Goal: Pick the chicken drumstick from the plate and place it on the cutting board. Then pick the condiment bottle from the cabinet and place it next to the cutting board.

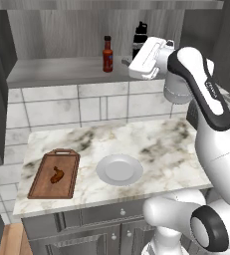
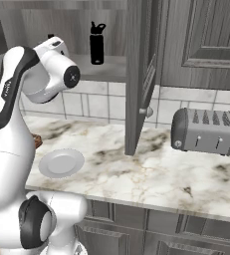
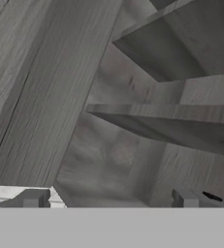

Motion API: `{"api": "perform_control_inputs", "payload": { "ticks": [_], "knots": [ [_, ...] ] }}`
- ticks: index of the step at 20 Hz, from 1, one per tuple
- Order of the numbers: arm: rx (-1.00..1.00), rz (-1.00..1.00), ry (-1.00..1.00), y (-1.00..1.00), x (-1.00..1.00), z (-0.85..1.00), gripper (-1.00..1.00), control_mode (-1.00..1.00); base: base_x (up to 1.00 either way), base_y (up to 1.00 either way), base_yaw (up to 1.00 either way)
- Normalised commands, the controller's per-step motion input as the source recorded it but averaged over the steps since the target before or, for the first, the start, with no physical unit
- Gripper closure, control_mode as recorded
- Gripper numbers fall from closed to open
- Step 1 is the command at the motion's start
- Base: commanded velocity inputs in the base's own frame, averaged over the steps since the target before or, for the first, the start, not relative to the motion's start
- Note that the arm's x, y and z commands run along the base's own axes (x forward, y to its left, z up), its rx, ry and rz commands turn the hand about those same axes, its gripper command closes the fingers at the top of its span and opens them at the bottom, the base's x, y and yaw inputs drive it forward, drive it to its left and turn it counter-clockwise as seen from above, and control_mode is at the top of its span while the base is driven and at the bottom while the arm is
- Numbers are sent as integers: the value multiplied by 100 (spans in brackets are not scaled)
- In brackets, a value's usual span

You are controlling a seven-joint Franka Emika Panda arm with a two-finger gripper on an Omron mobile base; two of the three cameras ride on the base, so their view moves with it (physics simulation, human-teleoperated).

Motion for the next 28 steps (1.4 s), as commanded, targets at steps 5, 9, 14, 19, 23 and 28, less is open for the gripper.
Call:
{"api": "perform_control_inputs", "payload": {
  "ticks": [5, 9, 14, 19, 23, 28],
  "knots": [
    [0, 0, 2, 0, 5, 0, -100, -100, 0, 0, 0],
    [0, 0, 5, 0, 2, 0, -100, -100, 0, 0, 0],
    [0, 0, 9, 0, 0, 0, -100, -100, 0, 0, 0],
    [1, 0, 9, 0, 0, 0, -100, -100, 0, 0, 0],
    [1, 0, 4, 0, 0, 0, -100, -100, 0, 0, 0],
    [0, -2, 0, 0, 1, 0, -100, -100, 0, 0, 0]
  ]
}}
